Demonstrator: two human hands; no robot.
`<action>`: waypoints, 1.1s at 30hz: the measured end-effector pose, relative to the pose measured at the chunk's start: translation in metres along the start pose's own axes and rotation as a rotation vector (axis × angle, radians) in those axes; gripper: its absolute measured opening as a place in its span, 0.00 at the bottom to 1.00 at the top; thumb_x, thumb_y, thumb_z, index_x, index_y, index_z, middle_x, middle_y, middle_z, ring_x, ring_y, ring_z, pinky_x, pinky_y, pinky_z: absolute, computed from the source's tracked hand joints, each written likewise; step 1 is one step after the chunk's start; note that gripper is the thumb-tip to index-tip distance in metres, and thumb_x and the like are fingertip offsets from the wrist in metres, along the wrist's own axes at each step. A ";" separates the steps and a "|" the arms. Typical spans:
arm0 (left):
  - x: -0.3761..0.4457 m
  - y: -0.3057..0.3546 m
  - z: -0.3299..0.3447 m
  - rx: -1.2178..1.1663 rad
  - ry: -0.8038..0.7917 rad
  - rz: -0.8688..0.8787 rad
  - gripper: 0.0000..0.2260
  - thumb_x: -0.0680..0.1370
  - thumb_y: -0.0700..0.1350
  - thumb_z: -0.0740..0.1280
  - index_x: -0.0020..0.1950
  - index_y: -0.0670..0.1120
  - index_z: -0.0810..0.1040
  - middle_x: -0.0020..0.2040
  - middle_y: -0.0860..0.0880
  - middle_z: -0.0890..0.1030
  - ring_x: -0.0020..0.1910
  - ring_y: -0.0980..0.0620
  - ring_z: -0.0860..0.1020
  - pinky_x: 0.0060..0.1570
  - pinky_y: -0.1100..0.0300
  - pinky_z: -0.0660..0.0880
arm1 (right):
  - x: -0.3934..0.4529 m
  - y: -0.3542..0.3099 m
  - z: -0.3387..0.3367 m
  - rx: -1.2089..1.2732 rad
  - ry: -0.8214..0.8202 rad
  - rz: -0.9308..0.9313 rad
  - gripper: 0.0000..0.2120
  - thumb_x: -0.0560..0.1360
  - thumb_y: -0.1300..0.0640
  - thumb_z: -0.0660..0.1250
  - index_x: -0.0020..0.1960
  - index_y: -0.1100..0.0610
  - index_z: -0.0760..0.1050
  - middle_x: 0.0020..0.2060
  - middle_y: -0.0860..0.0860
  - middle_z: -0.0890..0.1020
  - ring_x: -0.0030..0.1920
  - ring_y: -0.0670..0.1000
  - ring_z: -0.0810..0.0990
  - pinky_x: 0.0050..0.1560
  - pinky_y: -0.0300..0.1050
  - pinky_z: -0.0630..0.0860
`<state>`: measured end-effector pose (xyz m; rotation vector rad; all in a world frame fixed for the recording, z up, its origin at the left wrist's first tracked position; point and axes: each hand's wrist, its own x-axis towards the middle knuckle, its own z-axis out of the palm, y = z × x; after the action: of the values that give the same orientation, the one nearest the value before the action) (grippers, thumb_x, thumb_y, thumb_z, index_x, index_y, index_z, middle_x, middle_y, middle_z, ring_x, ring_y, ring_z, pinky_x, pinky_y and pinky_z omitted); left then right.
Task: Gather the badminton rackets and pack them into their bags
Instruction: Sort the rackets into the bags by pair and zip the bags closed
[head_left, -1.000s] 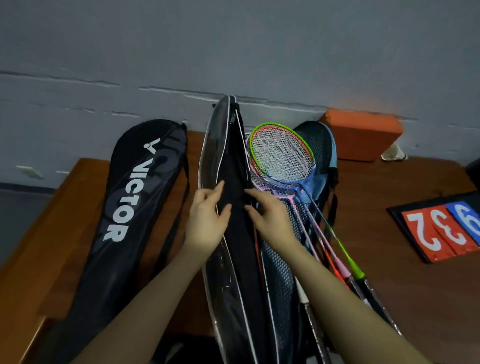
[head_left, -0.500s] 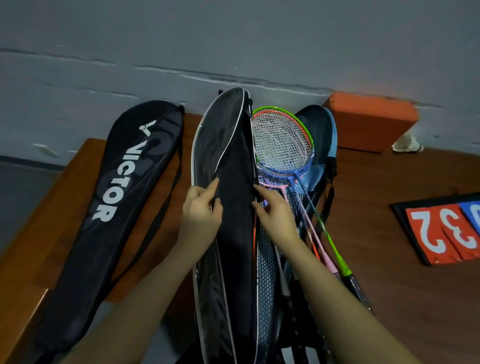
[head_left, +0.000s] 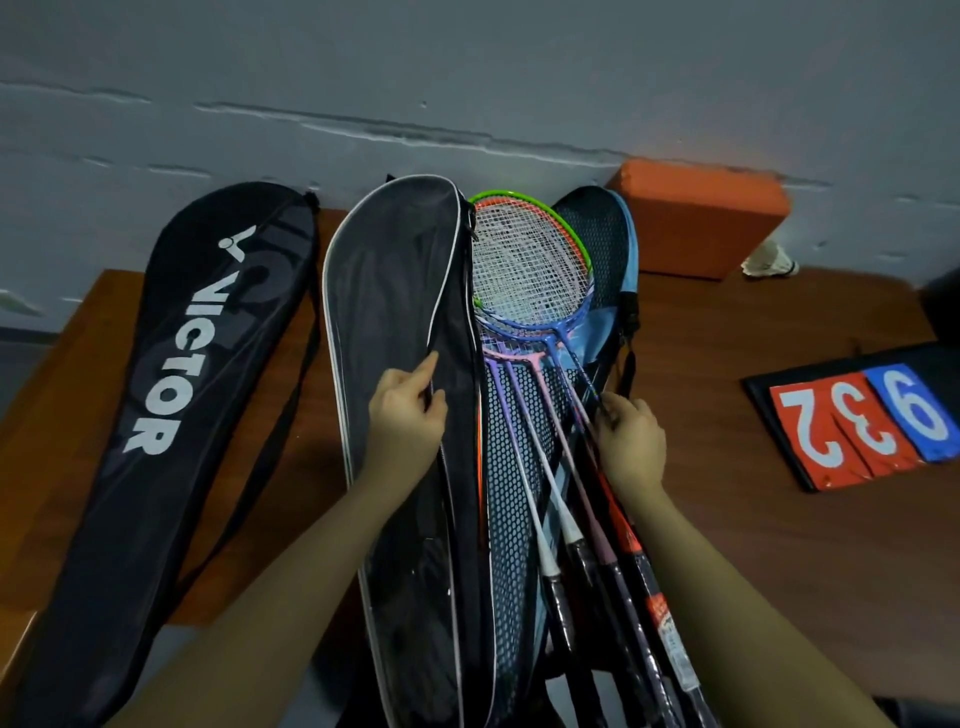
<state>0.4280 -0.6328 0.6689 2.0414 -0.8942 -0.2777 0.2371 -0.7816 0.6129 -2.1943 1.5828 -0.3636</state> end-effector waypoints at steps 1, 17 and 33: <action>0.000 -0.002 0.001 -0.003 0.006 0.012 0.20 0.74 0.35 0.67 0.66 0.41 0.72 0.41 0.45 0.69 0.35 0.59 0.68 0.43 0.74 0.62 | 0.000 0.000 -0.001 0.024 0.011 -0.009 0.15 0.74 0.63 0.64 0.60 0.57 0.77 0.47 0.59 0.79 0.47 0.65 0.77 0.45 0.54 0.73; 0.003 -0.010 -0.011 0.073 0.025 0.037 0.19 0.74 0.37 0.67 0.65 0.44 0.74 0.40 0.44 0.72 0.37 0.50 0.73 0.42 0.71 0.63 | -0.009 -0.016 0.015 -0.067 0.069 -0.183 0.17 0.72 0.58 0.70 0.60 0.57 0.77 0.46 0.58 0.80 0.48 0.61 0.77 0.45 0.52 0.68; 0.004 -0.013 -0.018 0.033 -0.002 0.016 0.19 0.74 0.36 0.66 0.65 0.45 0.73 0.41 0.44 0.72 0.36 0.47 0.75 0.45 0.55 0.77 | -0.003 -0.009 0.002 0.151 -0.084 -0.084 0.21 0.72 0.62 0.68 0.64 0.55 0.73 0.54 0.57 0.81 0.52 0.59 0.80 0.48 0.52 0.77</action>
<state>0.4460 -0.6198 0.6697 2.0637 -0.9216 -0.2579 0.2444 -0.7758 0.6155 -2.1358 1.3768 -0.3963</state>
